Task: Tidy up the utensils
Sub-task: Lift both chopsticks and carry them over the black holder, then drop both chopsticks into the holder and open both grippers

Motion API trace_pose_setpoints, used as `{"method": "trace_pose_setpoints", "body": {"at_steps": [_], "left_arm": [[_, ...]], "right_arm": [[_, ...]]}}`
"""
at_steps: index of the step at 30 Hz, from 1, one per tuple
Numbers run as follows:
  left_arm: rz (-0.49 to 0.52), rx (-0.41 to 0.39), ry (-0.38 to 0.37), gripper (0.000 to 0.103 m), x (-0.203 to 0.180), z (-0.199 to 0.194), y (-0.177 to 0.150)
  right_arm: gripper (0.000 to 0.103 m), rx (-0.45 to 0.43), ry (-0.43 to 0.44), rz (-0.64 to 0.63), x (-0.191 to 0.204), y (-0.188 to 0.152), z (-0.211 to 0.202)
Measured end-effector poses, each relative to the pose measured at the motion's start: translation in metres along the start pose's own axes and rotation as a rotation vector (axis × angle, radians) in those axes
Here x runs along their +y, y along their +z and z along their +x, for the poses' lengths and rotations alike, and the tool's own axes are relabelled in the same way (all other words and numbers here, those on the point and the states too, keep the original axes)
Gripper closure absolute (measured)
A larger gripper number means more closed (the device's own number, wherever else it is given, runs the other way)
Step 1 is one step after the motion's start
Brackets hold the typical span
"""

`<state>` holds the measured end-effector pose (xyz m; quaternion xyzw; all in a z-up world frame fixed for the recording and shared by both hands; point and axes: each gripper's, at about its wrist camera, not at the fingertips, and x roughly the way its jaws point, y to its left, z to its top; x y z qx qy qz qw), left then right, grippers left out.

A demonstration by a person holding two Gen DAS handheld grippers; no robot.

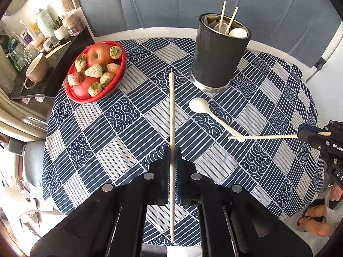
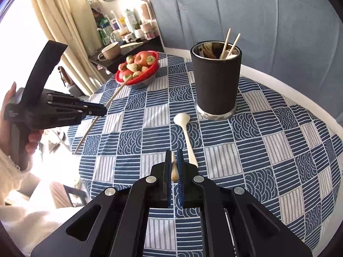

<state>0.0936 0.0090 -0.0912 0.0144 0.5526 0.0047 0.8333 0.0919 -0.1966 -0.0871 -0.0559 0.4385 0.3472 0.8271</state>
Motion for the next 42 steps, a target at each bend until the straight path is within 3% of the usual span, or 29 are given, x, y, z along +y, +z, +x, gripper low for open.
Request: {"method": "trace_pose_setpoints", "body": {"at_steps": [8,19,28,33,42], "left_arm": [[0.009,-0.075,-0.025,0.098,0.006,-0.019,0.039],[0.061,-0.15,-0.169,0.098,0.009,-0.011,0.122],[0.087,-0.233,-0.243,0.098,0.006,-0.018,0.181],[0.106,-0.286,-0.325,0.098,0.002,-0.022,0.208],[0.146,-0.429,-0.484,0.098,-0.013,-0.005,0.233]], "right_arm": [[0.098,-0.064,-0.043,-0.054,-0.007,0.046,-0.023],[0.098,-0.128,-0.169,-0.071,-0.018,0.125,-0.058],[0.098,-0.16,-0.21,-0.091,-0.025,0.177,-0.059],[0.098,-0.19,-0.199,-0.082,-0.028,0.2,-0.057],[0.098,-0.133,-0.183,-0.044,-0.041,0.211,-0.023]]}}
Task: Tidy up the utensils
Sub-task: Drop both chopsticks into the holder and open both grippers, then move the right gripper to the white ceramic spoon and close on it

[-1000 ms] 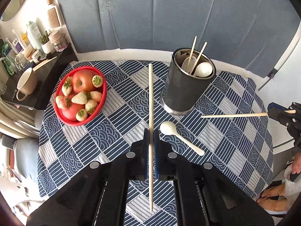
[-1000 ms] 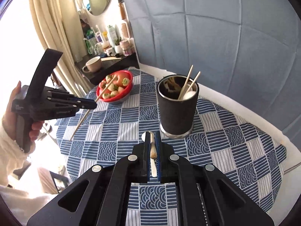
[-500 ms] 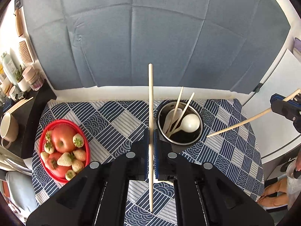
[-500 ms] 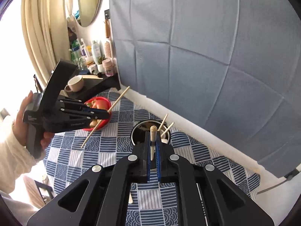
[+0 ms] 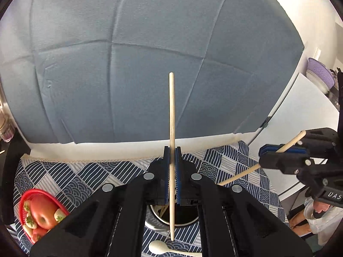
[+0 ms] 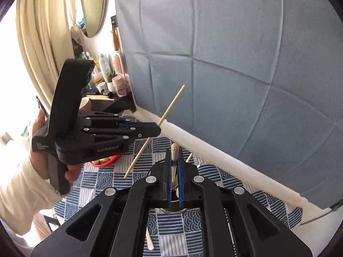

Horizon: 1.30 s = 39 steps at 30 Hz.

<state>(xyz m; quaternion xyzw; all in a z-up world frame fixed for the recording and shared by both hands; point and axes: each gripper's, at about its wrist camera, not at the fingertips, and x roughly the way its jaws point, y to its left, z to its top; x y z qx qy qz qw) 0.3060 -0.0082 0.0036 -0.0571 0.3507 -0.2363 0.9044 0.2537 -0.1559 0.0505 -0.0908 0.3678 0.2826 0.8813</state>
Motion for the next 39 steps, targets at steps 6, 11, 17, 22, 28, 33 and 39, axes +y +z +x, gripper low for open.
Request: {"method": "trace_pose_setpoints", "body": {"at_steps": [6,11,17,22,28,33,39], "left_arm": [[0.024,-0.122,-0.054,0.098,0.003,0.019,-0.008],[0.035,-0.158,-0.101,0.098,0.004,0.035,-0.022],[0.013,-0.163,-0.117,0.098,0.006,0.045,-0.042],[0.008,-0.173,-0.052,0.058,0.012,0.035,-0.053],[-0.012,-0.161,0.045,0.028,0.027,0.016,-0.067],[-0.041,-0.093,0.127,0.019,0.044,0.007,-0.095],[-0.083,-0.013,0.202,0.014,0.057,-0.005,-0.137]], "right_arm": [[0.098,0.047,-0.003,0.009,-0.004,-0.005,0.019],[0.098,0.08,0.001,0.008,-0.005,-0.01,0.03],[0.097,0.083,-0.019,-0.011,-0.005,-0.014,0.036],[0.043,0.013,-0.061,0.0,-0.011,-0.019,0.022],[0.025,-0.012,-0.094,0.056,-0.025,-0.041,0.016],[0.018,0.026,-0.107,0.078,-0.028,-0.073,0.031],[0.018,0.147,-0.062,0.006,-0.006,-0.115,0.073]]}}
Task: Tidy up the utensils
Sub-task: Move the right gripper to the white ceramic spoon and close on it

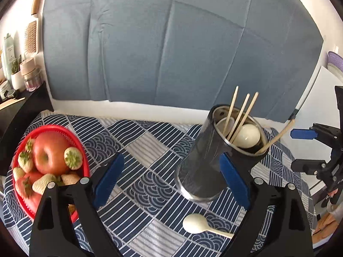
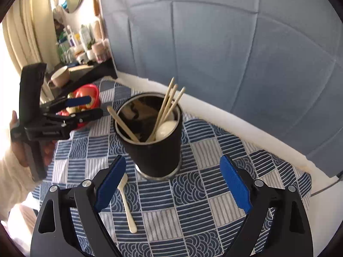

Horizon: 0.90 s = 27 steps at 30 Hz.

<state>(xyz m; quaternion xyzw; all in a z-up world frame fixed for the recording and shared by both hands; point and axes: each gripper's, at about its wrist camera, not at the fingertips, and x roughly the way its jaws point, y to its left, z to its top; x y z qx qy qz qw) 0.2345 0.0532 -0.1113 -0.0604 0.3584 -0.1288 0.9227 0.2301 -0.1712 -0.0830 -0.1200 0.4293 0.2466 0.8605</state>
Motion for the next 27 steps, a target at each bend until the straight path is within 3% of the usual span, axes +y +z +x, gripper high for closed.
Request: {"method": "trace_pose_setpoints", "body": {"at_steps": [11,20,27], "left_arm": [[-0.012,0.074,0.16,0.006,0.024,-0.017,-0.051],[-0.104,0.137,0.221,0.006,0.053,-0.035,-0.095],[-0.176,0.169,0.263,0.006,0.069,-0.047,-0.121]], "right_arm": [[0.018,0.167,0.098,-0.135,0.052,-0.033,0.074],[0.018,0.286,0.157,-0.185,0.078,-0.047,0.118],[0.018,0.329,0.171,-0.225,0.093,-0.049,0.141]]}}
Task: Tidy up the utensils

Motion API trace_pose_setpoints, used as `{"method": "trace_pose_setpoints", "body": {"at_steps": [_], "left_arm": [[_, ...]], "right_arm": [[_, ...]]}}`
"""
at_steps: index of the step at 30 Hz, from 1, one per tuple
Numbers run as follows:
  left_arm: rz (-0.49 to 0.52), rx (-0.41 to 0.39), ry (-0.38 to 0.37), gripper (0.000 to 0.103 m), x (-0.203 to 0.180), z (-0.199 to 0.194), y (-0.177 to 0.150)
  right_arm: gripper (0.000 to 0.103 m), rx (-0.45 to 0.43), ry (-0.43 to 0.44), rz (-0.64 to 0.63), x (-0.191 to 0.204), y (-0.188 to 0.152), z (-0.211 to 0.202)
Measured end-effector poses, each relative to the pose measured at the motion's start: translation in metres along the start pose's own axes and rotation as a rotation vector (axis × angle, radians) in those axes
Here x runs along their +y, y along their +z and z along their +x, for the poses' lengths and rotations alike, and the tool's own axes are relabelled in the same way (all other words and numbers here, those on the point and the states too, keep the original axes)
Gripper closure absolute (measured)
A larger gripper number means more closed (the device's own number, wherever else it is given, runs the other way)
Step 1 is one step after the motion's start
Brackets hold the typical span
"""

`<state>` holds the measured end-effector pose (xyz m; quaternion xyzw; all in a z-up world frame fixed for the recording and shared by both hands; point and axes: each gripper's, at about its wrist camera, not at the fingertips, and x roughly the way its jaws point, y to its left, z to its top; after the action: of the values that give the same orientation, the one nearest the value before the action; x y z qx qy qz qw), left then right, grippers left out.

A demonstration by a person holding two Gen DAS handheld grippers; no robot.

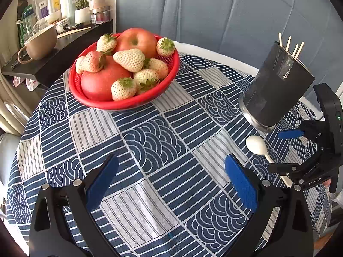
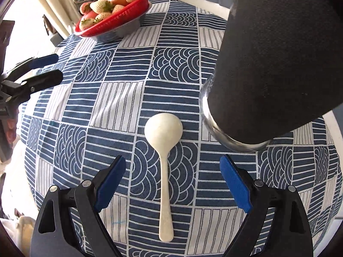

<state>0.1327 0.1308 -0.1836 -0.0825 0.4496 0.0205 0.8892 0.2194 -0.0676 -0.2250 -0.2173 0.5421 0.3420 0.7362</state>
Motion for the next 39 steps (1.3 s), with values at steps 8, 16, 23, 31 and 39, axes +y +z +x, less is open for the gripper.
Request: {"method": "trace_pose_setpoints", "body": {"at_steps": [8,16,23,31,39], "left_arm": [[-0.04,0.043,0.021,0.006,0.013,-0.001,-0.019],[-0.031,0.083,-0.006,0.006,0.004,0.003,-0.03],[0.021,0.129,-0.086,0.006,-0.024,0.009,-0.041],[0.049,0.174,-0.22,0.007,-0.056,0.015,-0.057],[0.014,0.179,-0.303,0.023,-0.063,0.015,-0.059]], "right_arm": [[0.027,0.02,0.005,0.003,0.004,0.009,0.019],[0.068,0.02,0.038,-0.022,0.014,0.023,0.019],[0.069,-0.018,0.17,0.109,0.01,0.019,0.009],[0.069,-0.061,0.221,0.174,0.023,0.025,0.002],[0.069,-0.11,0.328,0.249,0.033,0.034,-0.009]]}}
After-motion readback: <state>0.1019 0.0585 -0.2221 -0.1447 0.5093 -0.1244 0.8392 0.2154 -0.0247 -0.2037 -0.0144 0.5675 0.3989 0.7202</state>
